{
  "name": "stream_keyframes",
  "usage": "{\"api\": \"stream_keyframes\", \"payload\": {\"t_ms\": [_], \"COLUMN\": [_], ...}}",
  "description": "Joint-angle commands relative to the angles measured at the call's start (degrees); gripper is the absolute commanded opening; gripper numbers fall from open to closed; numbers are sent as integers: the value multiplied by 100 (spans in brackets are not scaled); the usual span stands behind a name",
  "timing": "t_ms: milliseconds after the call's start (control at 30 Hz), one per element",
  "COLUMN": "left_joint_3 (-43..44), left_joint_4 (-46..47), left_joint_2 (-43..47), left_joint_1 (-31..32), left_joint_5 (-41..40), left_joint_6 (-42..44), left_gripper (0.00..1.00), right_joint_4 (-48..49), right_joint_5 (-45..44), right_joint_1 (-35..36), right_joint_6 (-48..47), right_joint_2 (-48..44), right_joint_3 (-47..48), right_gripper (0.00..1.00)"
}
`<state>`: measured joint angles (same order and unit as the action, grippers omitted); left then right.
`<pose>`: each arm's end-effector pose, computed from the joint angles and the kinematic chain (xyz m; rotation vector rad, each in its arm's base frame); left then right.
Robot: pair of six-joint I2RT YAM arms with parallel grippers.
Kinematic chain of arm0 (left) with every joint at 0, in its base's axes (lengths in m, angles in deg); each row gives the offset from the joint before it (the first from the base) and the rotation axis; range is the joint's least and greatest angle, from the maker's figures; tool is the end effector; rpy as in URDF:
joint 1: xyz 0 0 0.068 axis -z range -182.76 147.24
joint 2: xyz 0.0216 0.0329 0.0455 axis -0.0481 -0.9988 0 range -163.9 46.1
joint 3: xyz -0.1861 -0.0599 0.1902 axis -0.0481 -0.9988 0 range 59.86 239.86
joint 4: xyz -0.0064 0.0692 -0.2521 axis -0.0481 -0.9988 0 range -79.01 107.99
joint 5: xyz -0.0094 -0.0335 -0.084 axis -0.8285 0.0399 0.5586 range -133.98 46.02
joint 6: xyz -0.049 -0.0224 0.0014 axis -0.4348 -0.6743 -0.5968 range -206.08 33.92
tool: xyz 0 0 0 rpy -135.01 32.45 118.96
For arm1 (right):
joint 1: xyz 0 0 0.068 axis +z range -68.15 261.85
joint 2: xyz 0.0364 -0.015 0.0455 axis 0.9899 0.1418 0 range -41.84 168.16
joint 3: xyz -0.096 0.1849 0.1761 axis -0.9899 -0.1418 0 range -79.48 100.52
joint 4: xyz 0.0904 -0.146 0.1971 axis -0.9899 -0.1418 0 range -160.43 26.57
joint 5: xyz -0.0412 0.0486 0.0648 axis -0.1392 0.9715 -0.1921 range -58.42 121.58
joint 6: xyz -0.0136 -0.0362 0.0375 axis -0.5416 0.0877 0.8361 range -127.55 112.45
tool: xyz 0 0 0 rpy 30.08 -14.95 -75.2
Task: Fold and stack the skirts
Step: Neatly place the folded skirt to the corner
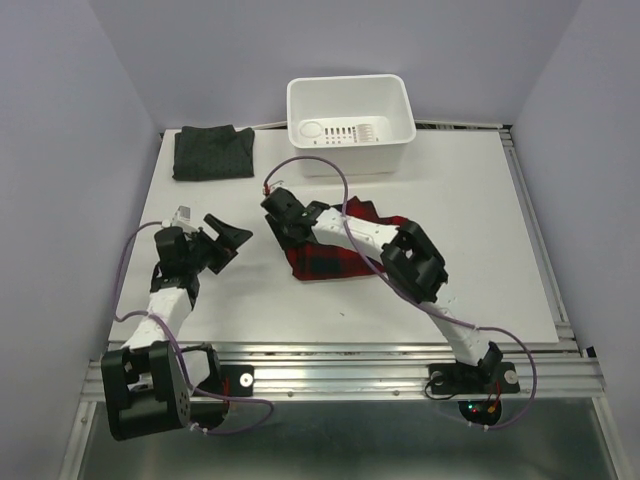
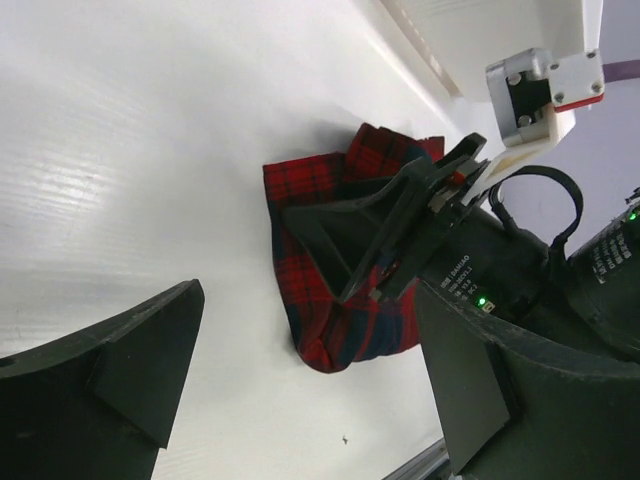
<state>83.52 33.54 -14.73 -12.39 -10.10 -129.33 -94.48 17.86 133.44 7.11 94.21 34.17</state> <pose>0.2193 0.0171 0.2055 -0.5098 1.9366 -0.9571 0.3322 0.4054 0.1717 -0.6906 2.3782 0.1973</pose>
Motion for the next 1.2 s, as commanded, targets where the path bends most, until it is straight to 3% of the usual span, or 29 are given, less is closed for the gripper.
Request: {"api": "stream_keyframes", "payload": {"t_ms": [0,167,267,333,500,733,933,1167], "left_joint_3": [-247,-511,-792,-793,-389,-309,-555,-494], "left_joint_4": [176,553,1315,1817,1934,2031,3592,3806], "left_joint_2": [213,301,231,-5,-831,-1018,-1211,-1237], "left_joint_1": [250,891,1673,2077,2264,2334,2597,2764], "left_joint_5": [214,145,-170,-356,-593,-752,-691,-1033], "left_joint_6": [185,-51,-439,-518,-413,-290,-852,-1248], "left_gripper": [97,96,96,96,97,98,99,98], "right_joint_4": [-314,-174,63,169,284,283,283,301], "right_joint_5": [-273,263,536,598,923,1310,1776,1749], "right_joint_1": [-18,-79,-79,-131,-184,-290,-343,-510], "right_joint_6": [178,363,398,476,731,995,1302,1821], "right_joint_2": [475,133,-245,-481,-790,-1115,-1160,-914], "right_joint_3": [26,-70,-123,-149,-264,-273,-229,140], "right_gripper": [46,13,1,1,1,1,1,1]}}
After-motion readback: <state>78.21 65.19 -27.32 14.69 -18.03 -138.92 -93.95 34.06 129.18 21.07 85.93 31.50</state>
